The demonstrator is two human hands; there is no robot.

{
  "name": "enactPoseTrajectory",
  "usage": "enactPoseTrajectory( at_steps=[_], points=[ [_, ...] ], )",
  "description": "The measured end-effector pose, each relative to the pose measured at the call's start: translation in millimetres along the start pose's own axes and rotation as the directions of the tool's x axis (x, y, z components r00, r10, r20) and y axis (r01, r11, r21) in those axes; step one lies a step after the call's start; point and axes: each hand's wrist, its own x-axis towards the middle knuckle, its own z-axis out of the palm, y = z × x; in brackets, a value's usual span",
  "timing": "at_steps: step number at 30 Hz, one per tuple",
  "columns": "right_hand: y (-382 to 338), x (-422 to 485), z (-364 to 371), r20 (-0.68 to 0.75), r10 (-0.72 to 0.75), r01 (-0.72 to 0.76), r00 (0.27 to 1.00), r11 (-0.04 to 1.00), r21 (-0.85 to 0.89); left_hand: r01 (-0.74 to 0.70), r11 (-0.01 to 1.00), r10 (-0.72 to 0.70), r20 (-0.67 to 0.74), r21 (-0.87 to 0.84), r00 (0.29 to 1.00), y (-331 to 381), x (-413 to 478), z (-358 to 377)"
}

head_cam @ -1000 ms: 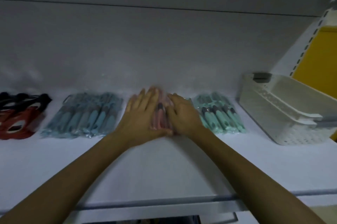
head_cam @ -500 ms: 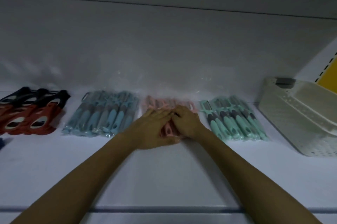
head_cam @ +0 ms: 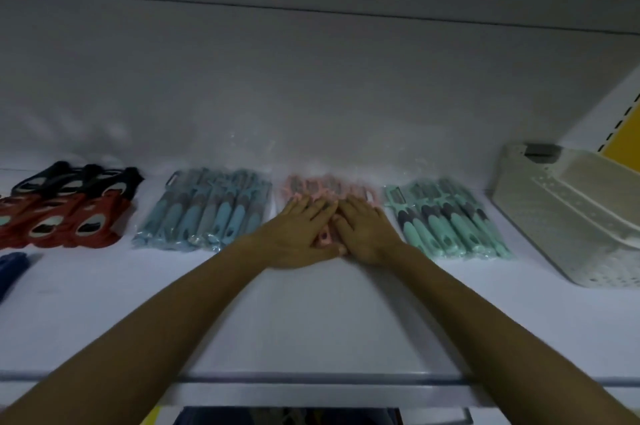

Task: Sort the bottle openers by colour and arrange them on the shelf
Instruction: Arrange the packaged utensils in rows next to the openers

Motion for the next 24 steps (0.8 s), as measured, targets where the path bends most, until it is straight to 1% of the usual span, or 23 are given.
enactPoseTrajectory(
  at_steps=[2, 3, 4, 6, 8, 9, 10, 11, 13, 14, 15, 17, 18, 19, 22, 24],
  points=[
    [0.1, -1.0, -1.2, -0.115, 0.072, -0.064, 0.991, 0.995, 0.070, 0.088, 0.993, -0.093, -0.074, -0.073, 0.993, -1.2, -0.8, 1.1],
    [-0.8, -2.7, -0.1, -0.117, 0.112, -0.104, 0.987, 0.992, 0.073, 0.107, 0.992, -0.113, -0.085, -0.067, 0.990, -0.3, -2.4, 2.8],
    [-1.2, -4.3, 1.1, -0.073, 0.127, -0.124, 0.989, 0.991, 0.054, 0.104, 0.993, -0.107, -0.055, -0.051, 0.993, 0.1, -4.2, 5.3],
    [-0.8, -5.8, 2.4, 0.012, 0.100, -0.100, 0.995, 0.995, 0.026, 0.083, 0.994, -0.081, 0.035, -0.065, 0.996, 1.5, -7.5, 6.6],
    [-2.0, -7.0, -4.0, -0.026, 0.073, -0.071, 0.997, 0.993, 0.094, 0.067, 0.992, -0.062, 0.046, -0.103, 0.997, 0.8, -8.9, 1.4],
    [-2.2, -8.5, -5.3, -0.070, 0.088, -0.077, 0.994, 0.985, 0.155, 0.062, 0.992, -0.059, 0.028, -0.112, 0.998, -0.4, -9.4, 0.7],
    [-1.7, -10.2, -4.5, -0.094, 0.096, -0.080, 0.991, 0.984, 0.161, 0.063, 0.993, -0.063, 0.002, -0.101, 0.998, 0.2, -10.9, 1.9],
    [-2.0, -11.8, -3.0, -0.090, 0.074, -0.062, 0.993, 0.990, 0.125, 0.071, 0.995, -0.072, -0.008, -0.076, 0.997, 1.8, -12.5, 4.0],
    [1.5, -12.7, 0.3, -0.004, 0.036, -0.035, 0.999, 0.998, 0.055, 0.089, 0.994, -0.085, 0.062, -0.067, 0.994, 3.5, -12.1, 3.5],
    [1.8, -12.2, -3.4, 0.030, 0.050, -0.053, 0.998, 0.995, 0.079, 0.091, 0.994, -0.084, 0.108, -0.059, 0.991, 2.6, -11.5, -0.5],
    [1.4, -10.2, -8.0, 0.037, 0.063, -0.066, 0.997, 0.994, 0.092, 0.087, 0.996, -0.083, 0.120, -0.022, 0.989, 1.4, -11.4, -6.4],
    [-0.8, -3.9, -17.1, -0.046, 0.081, -0.077, 0.996, 0.993, 0.091, 0.063, 0.995, -0.067, 0.043, 0.082, 0.997, -1.4, -13.1, -17.4],
    [-6.4, -1.8, -18.7, -0.099, 0.074, -0.064, 0.992, 0.994, 0.094, 0.062, 0.994, -0.060, -0.018, 0.096, 0.998, -3.0, -16.9, -21.8],
    [-15.8, -0.9, -18.4, -0.136, 0.034, -0.018, 0.990, 0.992, 0.121, 0.063, 0.994, -0.056, -0.070, 0.093, 0.996, -5.3, -22.3, -25.2],
    [-54.0, 6.9, -6.5, -0.131, -0.121, 0.139, 0.984, 0.981, 0.138, 0.086, 0.988, -0.065, -0.168, 0.126, 0.984, -20.9, -49.1, -40.0],
    [-82.3, 15.9, 3.7, -0.121, -0.154, 0.169, 0.981, 0.977, 0.132, 0.140, 0.980, -0.107, -0.214, 0.144, 0.971, -42.7, -70.9, -55.8]
  ],
)
